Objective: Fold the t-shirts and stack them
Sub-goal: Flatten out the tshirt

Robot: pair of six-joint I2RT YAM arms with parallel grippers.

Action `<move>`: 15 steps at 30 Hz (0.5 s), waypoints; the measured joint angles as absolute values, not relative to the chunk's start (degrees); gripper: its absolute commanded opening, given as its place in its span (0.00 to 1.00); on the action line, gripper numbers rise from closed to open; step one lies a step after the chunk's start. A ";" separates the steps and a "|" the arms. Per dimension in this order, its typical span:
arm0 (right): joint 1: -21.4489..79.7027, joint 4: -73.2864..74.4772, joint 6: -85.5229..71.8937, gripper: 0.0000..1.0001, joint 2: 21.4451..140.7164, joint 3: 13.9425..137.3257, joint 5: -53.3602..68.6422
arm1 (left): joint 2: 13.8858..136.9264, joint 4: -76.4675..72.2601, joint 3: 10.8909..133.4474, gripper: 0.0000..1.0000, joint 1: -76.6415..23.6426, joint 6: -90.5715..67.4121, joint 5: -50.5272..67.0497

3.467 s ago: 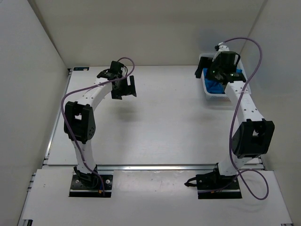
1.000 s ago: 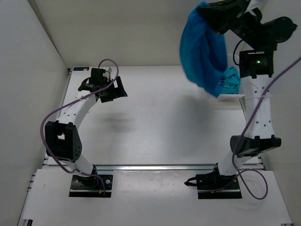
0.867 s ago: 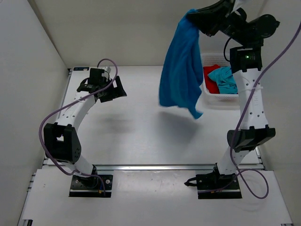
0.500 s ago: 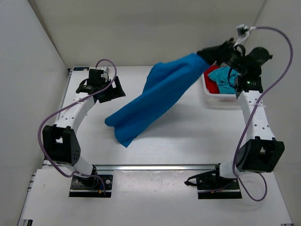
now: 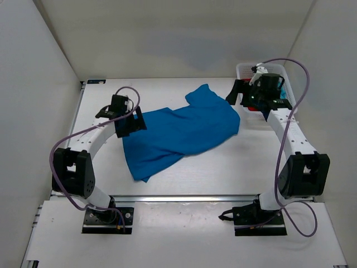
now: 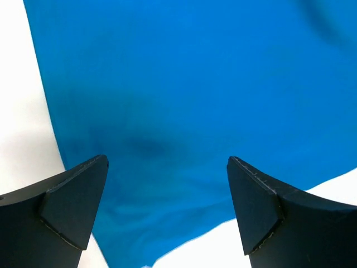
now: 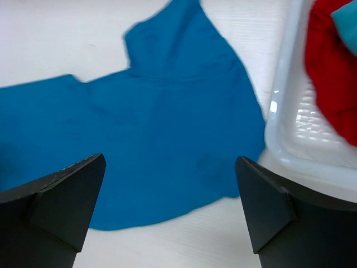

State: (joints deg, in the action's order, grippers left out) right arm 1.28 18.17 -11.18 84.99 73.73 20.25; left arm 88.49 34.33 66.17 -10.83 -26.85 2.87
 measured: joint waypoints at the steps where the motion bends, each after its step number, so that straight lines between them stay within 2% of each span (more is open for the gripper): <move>1: 2.42 19.68 -9.67 0.99 86.50 75.22 17.21 | 88.07 34.41 64.12 0.99 -10.92 -27.57 2.72; 8: 13.19 18.96 -1.63 0.99 103.42 85.01 1.89 | 85.95 36.60 57.39 0.99 -9.74 -31.57 -3.75; 12: 11.99 16.01 -3.64 0.99 112.01 89.58 1.52 | 89.84 34.85 63.05 0.99 -8.16 -33.41 -7.81; 15: 9.85 14.72 -4.67 0.99 119.79 99.90 2.26 | 95.81 31.81 70.35 0.99 -7.53 -33.50 -10.81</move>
State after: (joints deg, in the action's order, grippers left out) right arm 9.85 14.72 -4.67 119.79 99.90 2.26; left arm 95.81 31.81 70.35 -7.53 -33.50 -10.81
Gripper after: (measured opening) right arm 0.991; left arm 0.987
